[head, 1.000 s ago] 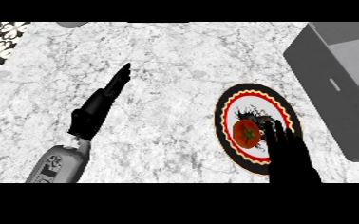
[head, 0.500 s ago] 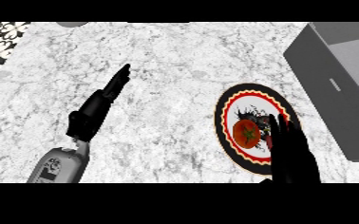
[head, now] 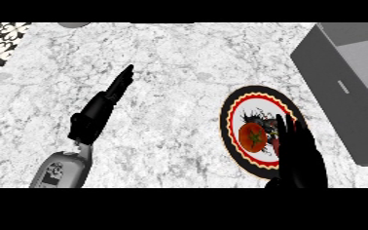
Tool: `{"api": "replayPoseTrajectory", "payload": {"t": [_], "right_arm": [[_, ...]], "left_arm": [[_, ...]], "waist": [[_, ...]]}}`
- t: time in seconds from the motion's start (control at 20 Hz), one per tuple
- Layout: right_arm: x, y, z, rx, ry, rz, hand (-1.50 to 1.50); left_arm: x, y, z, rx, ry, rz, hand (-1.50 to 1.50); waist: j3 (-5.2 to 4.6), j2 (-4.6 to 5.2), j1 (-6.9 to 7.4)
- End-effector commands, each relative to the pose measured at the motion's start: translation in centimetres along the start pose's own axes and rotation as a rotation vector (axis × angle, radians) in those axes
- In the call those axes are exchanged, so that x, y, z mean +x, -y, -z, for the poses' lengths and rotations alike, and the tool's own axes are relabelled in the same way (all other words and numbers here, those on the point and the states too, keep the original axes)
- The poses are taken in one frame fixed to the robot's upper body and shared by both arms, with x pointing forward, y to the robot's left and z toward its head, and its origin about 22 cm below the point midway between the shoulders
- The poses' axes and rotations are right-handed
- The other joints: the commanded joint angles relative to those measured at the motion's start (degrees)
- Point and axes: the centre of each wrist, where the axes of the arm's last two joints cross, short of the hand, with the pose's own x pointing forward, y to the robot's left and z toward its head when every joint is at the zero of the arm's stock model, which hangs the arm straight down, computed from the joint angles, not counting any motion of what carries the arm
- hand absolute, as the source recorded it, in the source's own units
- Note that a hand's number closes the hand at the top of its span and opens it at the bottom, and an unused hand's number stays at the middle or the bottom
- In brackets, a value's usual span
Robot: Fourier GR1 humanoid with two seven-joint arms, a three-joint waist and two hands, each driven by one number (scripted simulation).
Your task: Pick the bell pepper from the plate and place it in the cardboard box
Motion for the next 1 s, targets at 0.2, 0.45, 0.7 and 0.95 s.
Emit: {"api": "replayPoseTrajectory", "payload": {"t": [0.2, 0.45, 0.7, 0.95], "right_arm": [[0.4, -2.6, 0.6, 0.054, -0.018, -0.02, -1.5], [-0.9, -0.8, 1.3, 0.079, -0.038, -0.042, -1.5], [-1.9, -4.7, 2.7, 0.094, -0.052, -0.053, -1.5], [-0.5, -6.1, 2.8, 0.085, -0.083, -0.087, -1.5]], "left_arm": [[0.7, 0.2, -0.1, 0.006, 0.001, 0.003, 0.0], [-0.8, 1.5, 0.6, 0.008, -0.01, -0.018, 0.0], [-0.6, 0.7, -0.1, 0.01, -0.007, -0.019, 0.0], [-0.1, -1.1, 0.5, -0.002, -0.007, -0.009, 0.0]], "waist": [[0.01, -0.01, 0.09], [0.0, 0.0, -0.03], [0.01, 0.02, 0.04], [0.01, 0.04, 0.15]]}}
